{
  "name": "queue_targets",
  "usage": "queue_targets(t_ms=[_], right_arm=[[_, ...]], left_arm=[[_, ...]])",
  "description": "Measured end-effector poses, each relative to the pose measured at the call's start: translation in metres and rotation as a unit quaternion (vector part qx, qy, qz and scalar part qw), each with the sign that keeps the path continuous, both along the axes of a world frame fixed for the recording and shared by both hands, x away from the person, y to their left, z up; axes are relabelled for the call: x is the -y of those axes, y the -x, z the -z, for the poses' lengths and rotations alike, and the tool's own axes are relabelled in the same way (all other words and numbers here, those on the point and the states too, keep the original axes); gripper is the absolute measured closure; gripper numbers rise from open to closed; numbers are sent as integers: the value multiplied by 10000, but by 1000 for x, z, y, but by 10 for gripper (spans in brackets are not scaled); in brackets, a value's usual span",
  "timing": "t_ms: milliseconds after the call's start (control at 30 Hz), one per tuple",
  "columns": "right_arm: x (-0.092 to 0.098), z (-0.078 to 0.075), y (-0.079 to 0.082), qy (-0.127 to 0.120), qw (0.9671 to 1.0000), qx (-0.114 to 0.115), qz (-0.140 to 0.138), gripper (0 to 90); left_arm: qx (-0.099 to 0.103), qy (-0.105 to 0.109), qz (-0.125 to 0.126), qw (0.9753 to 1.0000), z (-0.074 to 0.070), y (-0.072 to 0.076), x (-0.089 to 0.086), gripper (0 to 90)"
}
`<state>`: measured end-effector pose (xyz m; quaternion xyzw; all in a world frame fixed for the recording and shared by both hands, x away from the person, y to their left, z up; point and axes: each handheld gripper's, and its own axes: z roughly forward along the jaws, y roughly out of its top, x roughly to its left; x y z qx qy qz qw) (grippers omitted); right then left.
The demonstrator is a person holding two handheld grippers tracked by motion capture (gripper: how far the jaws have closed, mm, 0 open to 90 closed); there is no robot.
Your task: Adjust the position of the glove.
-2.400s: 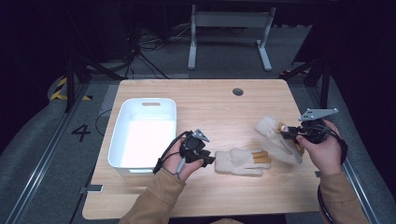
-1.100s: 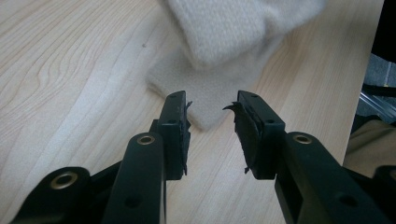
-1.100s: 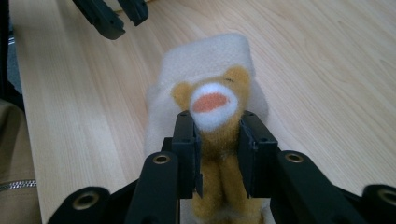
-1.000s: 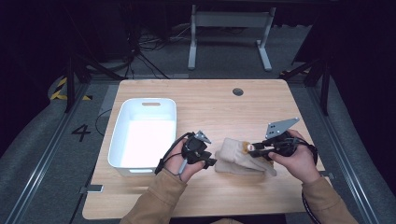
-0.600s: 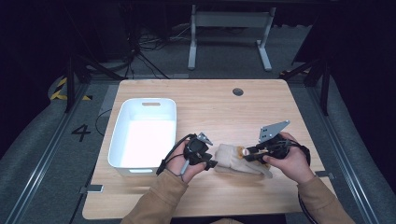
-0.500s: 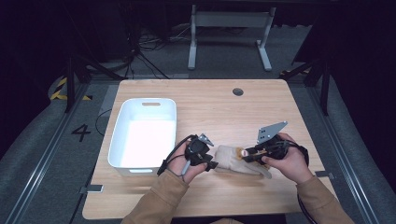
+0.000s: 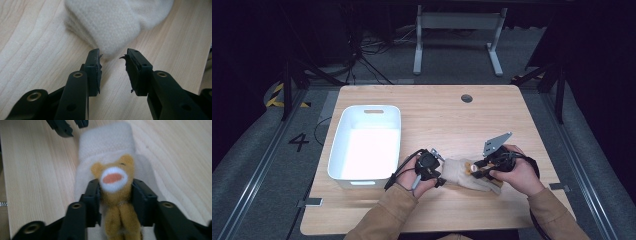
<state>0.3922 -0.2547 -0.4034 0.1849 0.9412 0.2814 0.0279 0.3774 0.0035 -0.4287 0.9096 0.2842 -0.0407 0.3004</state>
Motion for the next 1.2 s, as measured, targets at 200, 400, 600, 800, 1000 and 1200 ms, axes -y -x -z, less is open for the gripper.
queue_targets(t_ms=[200, 400, 600, 800, 1000, 1200], right_arm=[[6, -8, 5, 108, 9997, 169, 150, 452], [24, -14, 10, 437, 9984, 142, 317, 476], [36, -10, 13, 678, 9962, -44, 536, 408], [42, -5, 15, 955, 9941, -199, 474, 503], [44, 0, 16, 1166, 9918, -336, 407, 537], [46, 10, 12, 1228, 9908, -410, 401, 530]], left_arm=[[-20, -56, 12, 10000, 3, -1, 3, 635], [0, -76, 46, 10000, 1, -3, 7, 635], [28, -47, 24, 10000, -1, -6, 8, 630], [14, -71, 49, 10000, -2, -6, 10, 631], [20, -82, 61, 9999, -3, -7, 11, 630], [7, -78, 74, 9999, -2, -6, 12, 626]])
